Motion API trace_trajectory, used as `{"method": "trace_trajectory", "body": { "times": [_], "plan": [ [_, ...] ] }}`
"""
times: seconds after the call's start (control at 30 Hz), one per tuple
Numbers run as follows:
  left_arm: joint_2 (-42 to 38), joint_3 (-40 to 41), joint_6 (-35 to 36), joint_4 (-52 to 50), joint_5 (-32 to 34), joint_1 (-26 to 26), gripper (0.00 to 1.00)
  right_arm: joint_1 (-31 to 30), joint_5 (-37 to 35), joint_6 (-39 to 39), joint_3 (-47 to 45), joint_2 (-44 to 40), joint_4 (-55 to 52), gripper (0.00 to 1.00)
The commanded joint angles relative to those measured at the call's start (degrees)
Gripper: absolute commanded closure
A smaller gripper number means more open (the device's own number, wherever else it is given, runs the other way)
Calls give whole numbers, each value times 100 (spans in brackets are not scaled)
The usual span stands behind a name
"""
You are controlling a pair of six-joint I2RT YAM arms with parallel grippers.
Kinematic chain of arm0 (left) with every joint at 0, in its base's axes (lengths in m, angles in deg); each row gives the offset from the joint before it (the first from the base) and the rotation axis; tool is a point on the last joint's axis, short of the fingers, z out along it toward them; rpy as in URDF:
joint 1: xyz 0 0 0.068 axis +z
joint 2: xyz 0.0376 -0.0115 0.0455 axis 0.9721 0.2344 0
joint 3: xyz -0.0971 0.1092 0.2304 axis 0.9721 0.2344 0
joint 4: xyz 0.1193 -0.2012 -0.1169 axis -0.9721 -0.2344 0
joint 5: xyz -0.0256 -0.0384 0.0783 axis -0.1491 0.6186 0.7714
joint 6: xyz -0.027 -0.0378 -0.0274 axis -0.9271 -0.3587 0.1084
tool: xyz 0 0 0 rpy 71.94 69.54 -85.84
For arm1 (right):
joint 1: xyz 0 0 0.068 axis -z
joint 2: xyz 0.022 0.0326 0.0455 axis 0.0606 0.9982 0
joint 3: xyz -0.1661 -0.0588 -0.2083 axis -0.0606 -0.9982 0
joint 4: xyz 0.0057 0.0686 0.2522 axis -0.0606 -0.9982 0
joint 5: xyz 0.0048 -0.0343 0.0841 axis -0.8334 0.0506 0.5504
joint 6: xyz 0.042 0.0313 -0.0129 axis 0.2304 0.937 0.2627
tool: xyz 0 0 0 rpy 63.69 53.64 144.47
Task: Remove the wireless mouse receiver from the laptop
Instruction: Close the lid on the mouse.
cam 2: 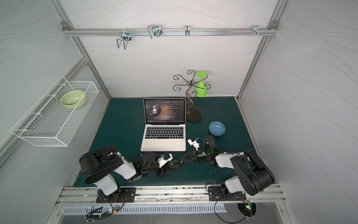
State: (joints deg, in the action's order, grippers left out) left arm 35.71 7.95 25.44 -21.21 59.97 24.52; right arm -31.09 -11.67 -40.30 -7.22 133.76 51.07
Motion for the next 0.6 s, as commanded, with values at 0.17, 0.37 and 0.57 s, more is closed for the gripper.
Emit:
{"method": "trace_trajectory", "body": {
  "times": [0.17,0.37,0.57],
  "plan": [
    [38,-23,108,111,-99,-17,90,28,15,-156,118,418,257,100],
    [88,-33,160,110,-129,-2,90,16,26,-256,203,697,151,100],
    [141,-34,188,131,-103,-7,90,11,-46,-460,258,805,-216,98]
  ]
}}
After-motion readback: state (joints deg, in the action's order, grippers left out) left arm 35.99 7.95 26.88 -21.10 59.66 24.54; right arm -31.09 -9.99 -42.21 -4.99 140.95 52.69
